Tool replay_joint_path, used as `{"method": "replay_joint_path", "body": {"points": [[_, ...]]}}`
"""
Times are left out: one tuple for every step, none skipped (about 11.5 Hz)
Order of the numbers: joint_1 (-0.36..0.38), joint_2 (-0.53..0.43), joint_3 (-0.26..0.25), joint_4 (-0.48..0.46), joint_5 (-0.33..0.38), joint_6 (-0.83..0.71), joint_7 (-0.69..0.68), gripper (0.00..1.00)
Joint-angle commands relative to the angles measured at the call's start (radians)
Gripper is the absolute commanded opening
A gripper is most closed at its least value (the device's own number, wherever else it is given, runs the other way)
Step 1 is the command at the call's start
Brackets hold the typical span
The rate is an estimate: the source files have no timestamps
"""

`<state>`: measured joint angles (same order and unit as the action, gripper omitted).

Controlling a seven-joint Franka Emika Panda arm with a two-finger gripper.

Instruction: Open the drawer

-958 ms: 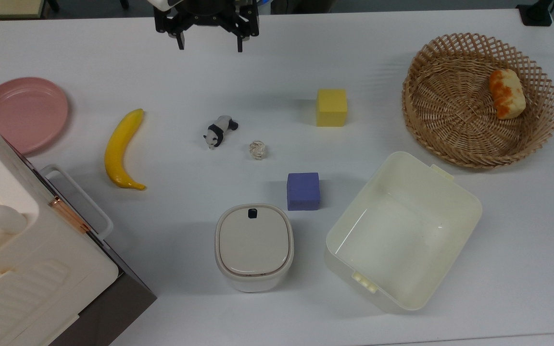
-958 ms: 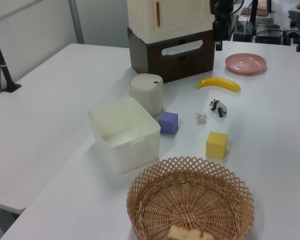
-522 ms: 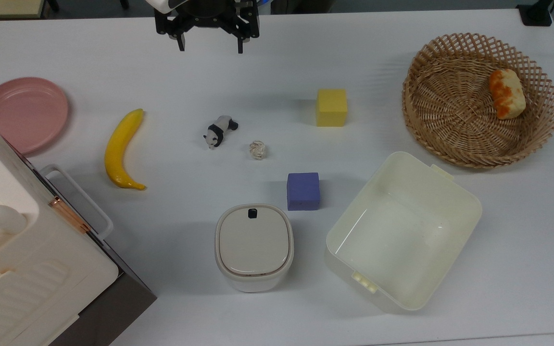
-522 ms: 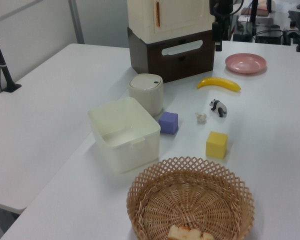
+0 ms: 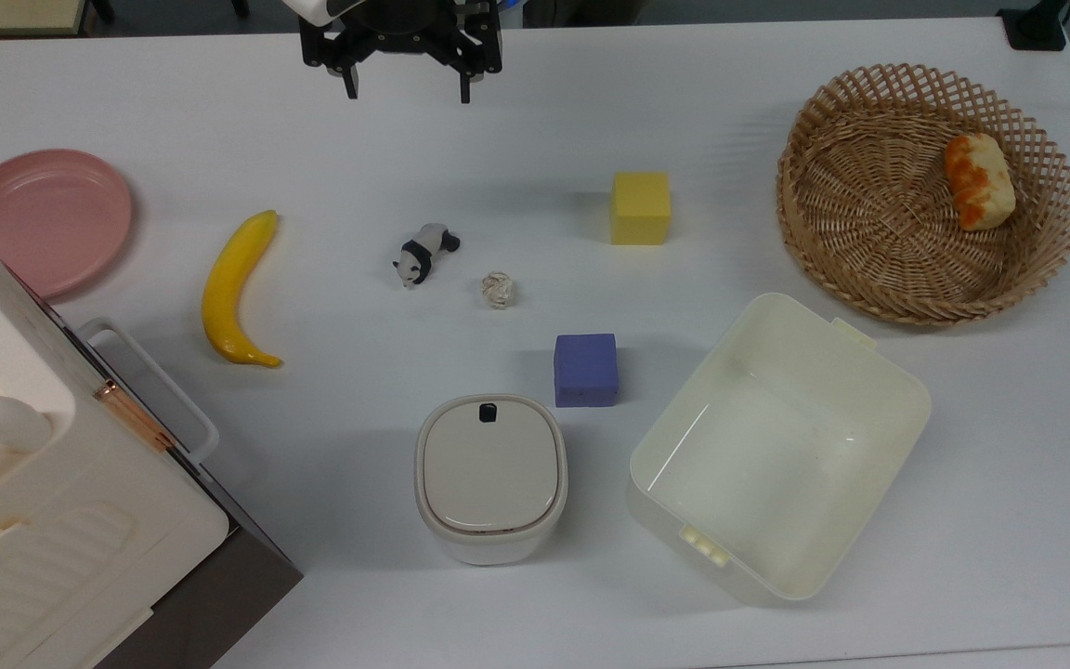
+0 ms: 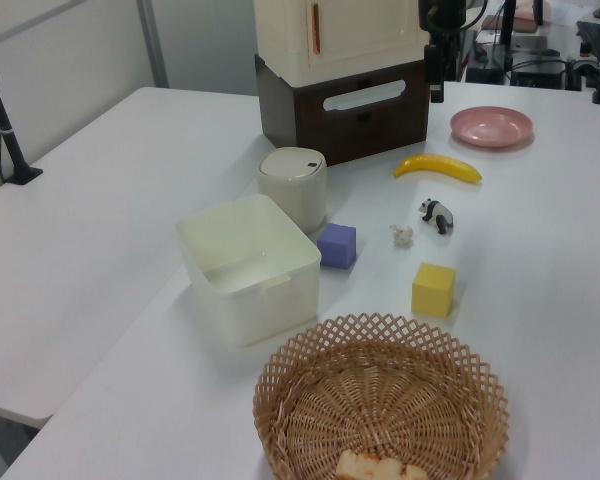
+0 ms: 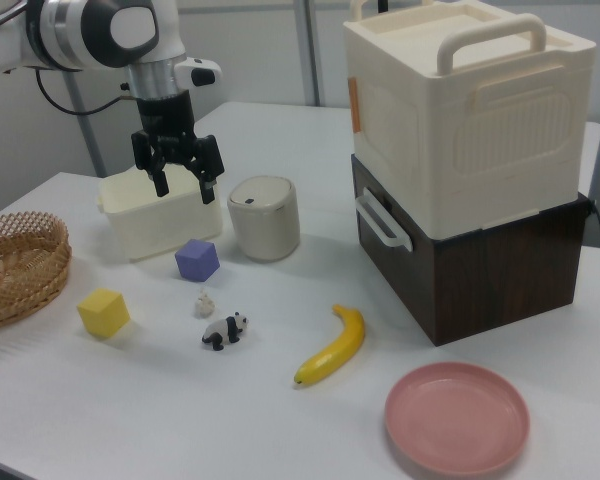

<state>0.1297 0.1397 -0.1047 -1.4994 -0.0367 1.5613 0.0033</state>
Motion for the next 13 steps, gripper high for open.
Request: {"method": "replay_joint_path", "body": {"points": [[0.005, -0.011, 0.003, -0.015, 0.006, 0.016, 0.0, 1.0], [0.008, -0.011, 0.003, -0.016, 0.006, 0.019, 0.0, 1.0], [0.01, -0.011, 0.003, -0.018, 0.006, 0.023, 0.0, 1.0], [0.008, -0.009, 0.003, -0.016, 0.006, 0.023, 0.0, 1.0], [0.008, -0.011, 0.003, -0.016, 0.006, 0.025, 0.0, 1.0], [0.01, -0.011, 0.003, -0.018, 0.006, 0.025, 0.0, 1.0], [0.01, -0.014, 0.003, -0.018, 0.006, 0.023, 0.0, 1.0], [0.01, -0.015, 0.003, -0.018, 0.006, 0.023, 0.0, 1.0], [0.008, -0.015, 0.003, -0.018, 0.006, 0.025, 0.0, 1.0], [0.008, -0.015, 0.003, -0.018, 0.006, 0.026, 0.0, 1.0], [0.007, -0.015, 0.003, -0.016, 0.006, 0.028, 0.0, 1.0], [0.008, -0.015, 0.003, -0.016, 0.006, 0.031, 0.0, 1.0], [0.01, -0.015, 0.003, -0.018, 0.006, 0.042, 0.0, 1.0]]}}
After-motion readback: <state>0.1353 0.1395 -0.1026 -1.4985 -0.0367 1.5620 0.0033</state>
